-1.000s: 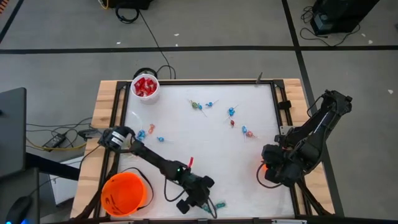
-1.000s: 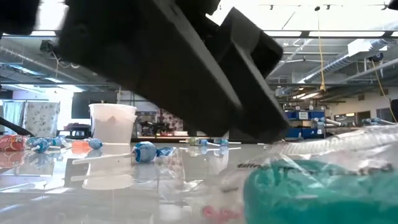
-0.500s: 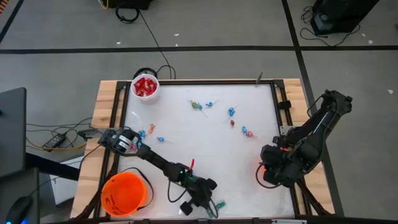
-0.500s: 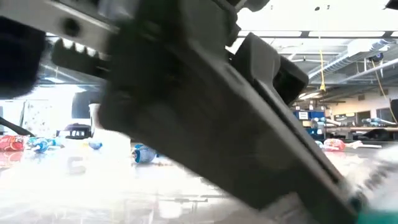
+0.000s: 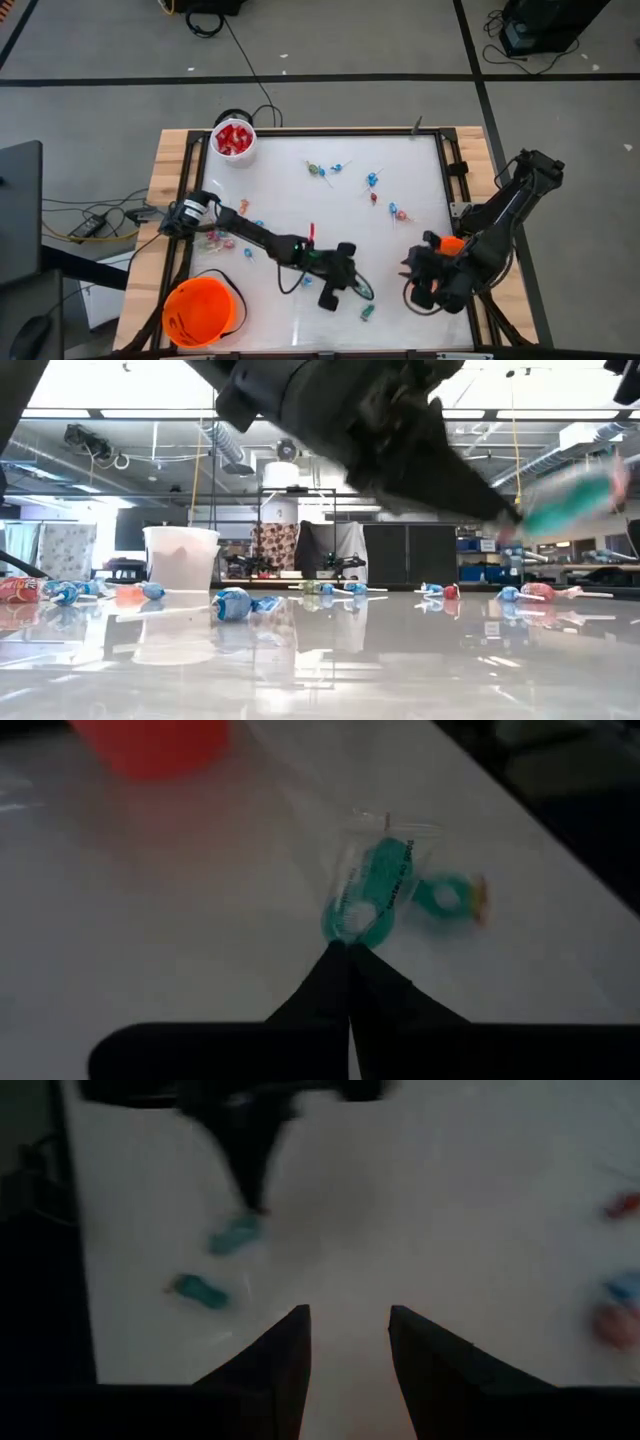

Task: Sort candy by brand, put in halloween buckets
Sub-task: Put the blue candy into the right orange bucket

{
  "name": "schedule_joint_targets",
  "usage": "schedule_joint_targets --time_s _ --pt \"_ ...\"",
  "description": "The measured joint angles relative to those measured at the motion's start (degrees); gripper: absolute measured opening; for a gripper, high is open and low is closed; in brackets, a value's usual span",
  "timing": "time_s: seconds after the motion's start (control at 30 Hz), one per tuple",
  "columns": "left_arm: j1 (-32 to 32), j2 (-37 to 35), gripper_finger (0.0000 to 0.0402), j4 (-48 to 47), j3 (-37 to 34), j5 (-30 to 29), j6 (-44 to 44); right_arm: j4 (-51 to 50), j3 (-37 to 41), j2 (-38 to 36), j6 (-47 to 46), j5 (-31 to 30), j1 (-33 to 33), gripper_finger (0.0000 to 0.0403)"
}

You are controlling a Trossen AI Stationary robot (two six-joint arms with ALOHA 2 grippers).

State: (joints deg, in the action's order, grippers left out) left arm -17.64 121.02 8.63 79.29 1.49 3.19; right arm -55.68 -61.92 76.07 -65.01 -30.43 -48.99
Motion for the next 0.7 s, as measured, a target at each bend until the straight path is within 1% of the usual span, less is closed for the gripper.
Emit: schedule_joint_targets --time_s 0.1,0.2,0.37,0.53,0.7 --pt "1.3 -1.7 0.0003 1.2 0.0 -0.8 -0.9 6.6 1.0 2.8 5.8 -2.4 0.0 0.0149" --pt "2.3 -2.7 0.0003 2.8 0.0 -0.8 -1.8 10.3 1.2 5.8 10.5 -6.1 0.0 0.0149" --pt "3.5 -3.0 0.0005 5.7 0.0 2.8 -3.6 12.6 1.2 9.8 19.2 -9.0 0.0 0.0149" --pt "4.2 -3.0 0.0006 5.7 0.0 4.3 -5.3 13.6 1.2 11.9 22.6 -9.7 0.2 0.0149" --pt "4.3 -3.0 0.0007 6.6 0.0 4.2 -5.4 16.5 1.2 12.4 25.2 -8.3 0.2 0.0146"
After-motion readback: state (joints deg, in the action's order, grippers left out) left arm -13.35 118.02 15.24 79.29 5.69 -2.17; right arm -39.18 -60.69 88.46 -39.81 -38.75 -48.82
